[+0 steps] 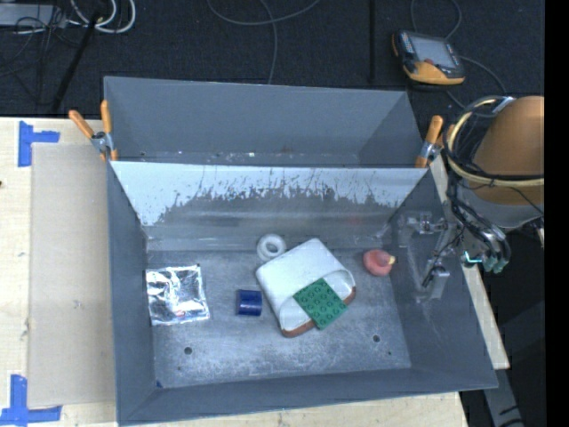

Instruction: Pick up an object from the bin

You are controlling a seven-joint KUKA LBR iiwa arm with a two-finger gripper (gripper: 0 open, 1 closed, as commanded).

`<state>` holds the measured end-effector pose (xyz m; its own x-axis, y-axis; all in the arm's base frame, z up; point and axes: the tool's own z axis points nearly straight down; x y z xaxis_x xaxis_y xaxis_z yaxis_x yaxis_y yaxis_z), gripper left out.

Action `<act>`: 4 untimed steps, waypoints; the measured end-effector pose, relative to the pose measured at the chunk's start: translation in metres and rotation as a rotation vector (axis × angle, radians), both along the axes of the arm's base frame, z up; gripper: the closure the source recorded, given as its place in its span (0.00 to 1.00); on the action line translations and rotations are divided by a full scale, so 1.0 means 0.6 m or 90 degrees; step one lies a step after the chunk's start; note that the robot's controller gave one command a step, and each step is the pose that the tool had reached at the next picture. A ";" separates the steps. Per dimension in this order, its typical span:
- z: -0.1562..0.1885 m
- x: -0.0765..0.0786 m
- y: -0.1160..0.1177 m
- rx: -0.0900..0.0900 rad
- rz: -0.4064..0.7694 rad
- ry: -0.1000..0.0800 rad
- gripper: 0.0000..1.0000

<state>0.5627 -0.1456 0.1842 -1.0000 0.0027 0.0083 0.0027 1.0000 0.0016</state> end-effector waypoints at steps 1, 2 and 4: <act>-0.137 0.037 -0.006 0.001 0.018 -0.002 0.00; -0.189 0.094 0.027 0.000 0.021 -0.006 0.00; -0.186 0.093 0.026 0.000 0.023 -0.006 0.00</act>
Offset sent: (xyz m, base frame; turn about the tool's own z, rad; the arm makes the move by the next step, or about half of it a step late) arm 0.0232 -0.0055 -0.0772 -0.0298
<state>0.6186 -0.1298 0.0725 -0.9994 -0.0337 -0.0005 -0.0337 0.9994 0.0009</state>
